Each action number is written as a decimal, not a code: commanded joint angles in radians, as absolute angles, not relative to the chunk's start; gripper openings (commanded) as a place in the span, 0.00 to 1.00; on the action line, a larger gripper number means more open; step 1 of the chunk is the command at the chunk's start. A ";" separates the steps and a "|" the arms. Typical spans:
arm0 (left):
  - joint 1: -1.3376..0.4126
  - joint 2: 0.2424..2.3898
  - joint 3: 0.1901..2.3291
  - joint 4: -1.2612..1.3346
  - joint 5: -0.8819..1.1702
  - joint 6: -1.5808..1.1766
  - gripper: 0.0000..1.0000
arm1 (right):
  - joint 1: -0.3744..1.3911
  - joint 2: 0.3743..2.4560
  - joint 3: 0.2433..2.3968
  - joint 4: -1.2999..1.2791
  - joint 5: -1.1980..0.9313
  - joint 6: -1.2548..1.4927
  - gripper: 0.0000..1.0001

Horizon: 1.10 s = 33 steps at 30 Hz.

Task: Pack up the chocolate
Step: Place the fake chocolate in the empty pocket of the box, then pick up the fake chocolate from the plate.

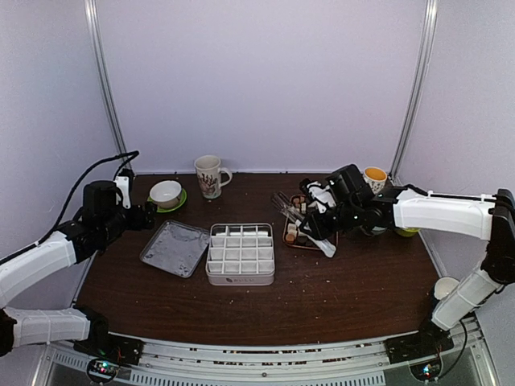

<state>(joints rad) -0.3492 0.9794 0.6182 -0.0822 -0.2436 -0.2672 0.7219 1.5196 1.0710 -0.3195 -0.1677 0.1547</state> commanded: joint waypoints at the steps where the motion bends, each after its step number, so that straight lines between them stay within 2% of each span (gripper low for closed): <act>1: -0.229 0.977 0.590 0.036 -0.184 -0.248 0.98 | 0.678 1.446 1.028 -0.265 -0.157 0.182 0.33; 14: -0.028 1.167 0.644 0.198 -0.240 -0.167 0.97 | 0.595 1.342 0.931 -0.280 -0.161 0.230 0.32; 18: 0.011 1.232 0.650 0.259 -0.192 -0.084 0.98 | 0.594 1.313 0.904 -0.259 -0.183 0.233 0.32; 25: 0.050 1.301 0.490 0.605 -0.123 -0.015 0.98 | 0.591 1.308 0.893 -0.294 -0.194 0.246 0.32; 29: 0.053 1.335 0.458 0.703 -0.132 0.001 0.98 | 0.586 1.279 0.861 -0.317 -0.198 0.258 0.32; 33: 0.061 1.389 0.455 0.757 -0.054 0.021 0.97 | 0.584 1.239 0.844 -0.366 -0.200 0.257 0.33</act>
<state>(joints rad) 0.0475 1.3506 0.4576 0.5793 -0.1310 -0.0227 0.5903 1.2987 0.8555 -0.3279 -0.1879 0.2432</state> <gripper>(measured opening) 0.973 0.330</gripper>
